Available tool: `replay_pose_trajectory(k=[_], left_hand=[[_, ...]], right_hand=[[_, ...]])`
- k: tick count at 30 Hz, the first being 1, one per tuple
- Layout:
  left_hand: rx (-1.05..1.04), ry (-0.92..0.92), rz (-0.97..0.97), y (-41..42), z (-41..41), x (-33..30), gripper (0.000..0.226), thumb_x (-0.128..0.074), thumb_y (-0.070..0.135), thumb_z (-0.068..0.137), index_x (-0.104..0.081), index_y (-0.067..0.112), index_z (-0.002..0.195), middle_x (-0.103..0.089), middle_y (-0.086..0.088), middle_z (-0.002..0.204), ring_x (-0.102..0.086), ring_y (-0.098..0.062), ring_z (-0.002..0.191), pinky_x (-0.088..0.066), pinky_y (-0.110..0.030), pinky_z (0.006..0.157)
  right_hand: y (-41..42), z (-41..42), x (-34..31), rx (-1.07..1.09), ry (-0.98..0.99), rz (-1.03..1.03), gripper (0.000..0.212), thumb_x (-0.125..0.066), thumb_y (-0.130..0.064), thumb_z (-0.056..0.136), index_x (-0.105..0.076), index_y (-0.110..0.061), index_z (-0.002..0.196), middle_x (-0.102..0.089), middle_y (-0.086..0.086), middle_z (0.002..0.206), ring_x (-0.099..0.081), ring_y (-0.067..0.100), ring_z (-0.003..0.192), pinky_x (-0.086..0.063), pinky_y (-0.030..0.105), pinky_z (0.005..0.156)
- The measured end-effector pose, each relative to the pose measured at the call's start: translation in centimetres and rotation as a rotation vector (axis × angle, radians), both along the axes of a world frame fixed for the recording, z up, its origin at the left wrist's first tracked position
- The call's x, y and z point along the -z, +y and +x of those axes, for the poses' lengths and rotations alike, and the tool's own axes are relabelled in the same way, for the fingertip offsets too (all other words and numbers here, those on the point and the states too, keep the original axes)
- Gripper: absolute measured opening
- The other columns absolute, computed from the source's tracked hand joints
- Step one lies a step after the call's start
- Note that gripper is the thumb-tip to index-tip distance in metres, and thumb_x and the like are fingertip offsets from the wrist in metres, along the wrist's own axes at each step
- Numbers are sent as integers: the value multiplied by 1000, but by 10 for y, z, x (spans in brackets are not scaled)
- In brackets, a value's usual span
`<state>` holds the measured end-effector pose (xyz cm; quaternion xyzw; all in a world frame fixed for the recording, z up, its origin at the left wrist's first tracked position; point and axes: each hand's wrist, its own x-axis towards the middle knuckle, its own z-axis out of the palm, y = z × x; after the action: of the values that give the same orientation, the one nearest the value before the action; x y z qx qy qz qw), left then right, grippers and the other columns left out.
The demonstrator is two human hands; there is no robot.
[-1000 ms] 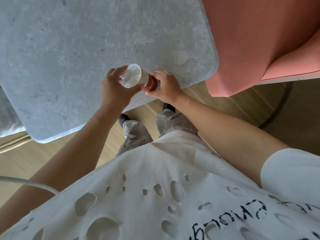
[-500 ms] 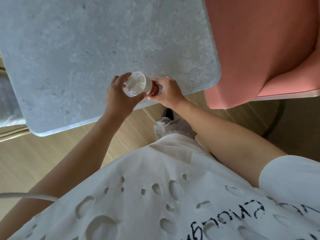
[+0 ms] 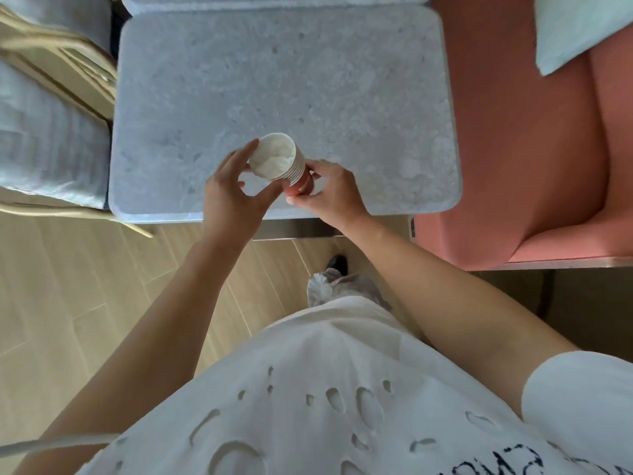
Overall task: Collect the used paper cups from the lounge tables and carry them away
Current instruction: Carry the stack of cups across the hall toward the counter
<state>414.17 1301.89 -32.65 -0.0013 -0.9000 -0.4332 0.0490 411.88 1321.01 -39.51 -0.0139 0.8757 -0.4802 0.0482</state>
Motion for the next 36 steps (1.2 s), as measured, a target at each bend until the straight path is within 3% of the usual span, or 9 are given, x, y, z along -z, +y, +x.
replay_pose_trajectory(k=[6,11,15,18,24,27,29,33,36], left_hand=[[-86,134,117,-46,44,-37,66,-88,46,82,-67,22,140,-67,10,142,-64,2,116,-56,-23,89],[-143,183,154,-85,75,-65,62,-87,42,86,-67,21,140,-64,14,143,-64,4,116,-55,-22,91],[-188,221,164,-125,106,-83,58,-86,44,87,-69,20,137,-64,12,144,-65,2,114,-55,-23,90],[-237,251,201,-157,133,-95,58,-87,44,86,-69,22,136,-65,11,143,-66,-4,116,-58,-28,92],[-394,353,239,-224,191,-129,59,-86,51,83,-67,34,136,-73,20,122,-71,-5,113,-60,-30,94],[-446,373,221,-250,211,-144,63,-89,49,81,-66,33,138,-73,17,126,-70,-5,115,-60,-32,94],[-491,393,206,-270,226,-154,65,-90,45,82,-65,31,140,-71,15,128,-69,-5,114,-58,-25,90],[-565,424,231,-301,247,-171,65,-92,39,82,-64,29,140,-72,15,126,-69,-3,112,-55,-17,85],[-594,444,239,-323,255,-187,63,-92,37,83,-63,33,139,-72,17,125,-69,-3,113,-56,-20,85]], right_hand=[[-48,25,-46,-43,80,-21,64,-96,-35,69,-75,-21,128,-77,-7,114,-67,10,105,-50,24,94],[-90,46,-79,-96,180,-14,59,-95,-34,71,-75,-21,125,-76,-13,112,-65,3,100,-42,2,85],[-130,64,-101,-163,219,-26,60,-95,-35,71,-75,-21,126,-76,-9,113,-65,5,100,-45,11,88],[-165,78,-115,-227,257,-33,58,-94,-39,73,-74,-22,124,-75,-11,113,-65,4,102,-44,8,85],[-253,107,-148,-379,313,-96,55,-91,-49,73,-74,-26,120,-75,-15,110,-66,4,106,-47,11,86],[-284,117,-163,-442,315,-128,57,-92,-48,71,-74,-27,121,-75,-15,112,-66,-1,107,-46,5,83],[-306,125,-173,-494,325,-170,55,-94,-44,70,-74,-28,119,-75,-16,110,-65,-6,106,-47,2,80],[-350,136,-194,-569,308,-231,44,-96,-36,68,-77,-30,107,-75,-18,92,-70,3,92,-55,16,76],[-382,136,-208,-635,289,-270,46,-97,-31,70,-78,-26,111,-76,-17,95,-70,4,94,-58,26,83]])
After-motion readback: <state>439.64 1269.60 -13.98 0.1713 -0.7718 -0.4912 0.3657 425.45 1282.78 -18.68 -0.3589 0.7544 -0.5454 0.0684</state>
